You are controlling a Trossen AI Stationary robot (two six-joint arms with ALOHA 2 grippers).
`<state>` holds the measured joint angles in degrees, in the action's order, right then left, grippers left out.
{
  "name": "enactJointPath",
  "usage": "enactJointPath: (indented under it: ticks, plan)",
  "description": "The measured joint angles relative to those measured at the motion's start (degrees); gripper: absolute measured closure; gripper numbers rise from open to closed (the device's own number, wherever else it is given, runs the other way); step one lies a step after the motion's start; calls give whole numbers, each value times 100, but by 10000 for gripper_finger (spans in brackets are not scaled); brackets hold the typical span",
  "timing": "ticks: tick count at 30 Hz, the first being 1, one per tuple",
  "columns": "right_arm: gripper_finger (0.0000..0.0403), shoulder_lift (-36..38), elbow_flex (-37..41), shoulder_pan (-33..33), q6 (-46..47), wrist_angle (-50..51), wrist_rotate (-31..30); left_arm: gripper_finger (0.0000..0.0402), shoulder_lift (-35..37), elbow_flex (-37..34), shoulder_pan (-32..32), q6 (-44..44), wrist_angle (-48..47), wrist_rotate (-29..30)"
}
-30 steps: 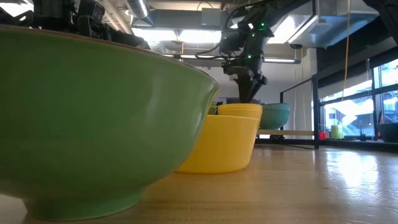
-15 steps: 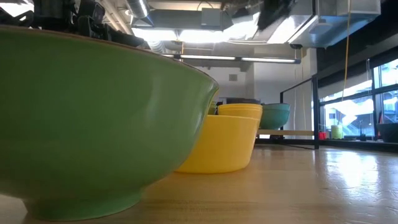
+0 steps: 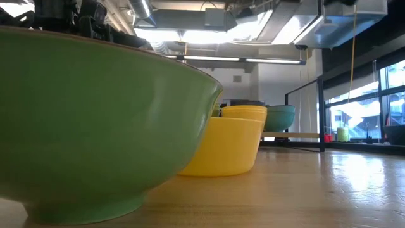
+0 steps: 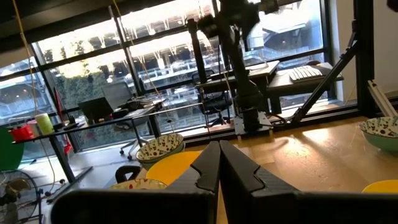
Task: Pick & Place Mini bowls
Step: Stack the blue bowl on top of the blue bowl on the shelf
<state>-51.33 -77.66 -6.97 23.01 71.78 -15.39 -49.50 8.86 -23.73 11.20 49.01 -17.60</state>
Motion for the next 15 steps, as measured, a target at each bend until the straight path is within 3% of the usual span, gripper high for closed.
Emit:
enactJointPath:
  ticks: [4,9,12,15]
  plan:
    - [276,423,1349,-498,356,-860,188,396,0,0,0,-2,0,0]
    - [276,437,2824,-876,389,-2341,1276,396,-1,0,1,-7,0,0]
    - [276,204,3381,-986,496,-3075,2027,396,0,0,0,-7,2,0]
    - [276,-86,3557,-996,662,-3194,2292,396,-1,0,0,-9,2,0]
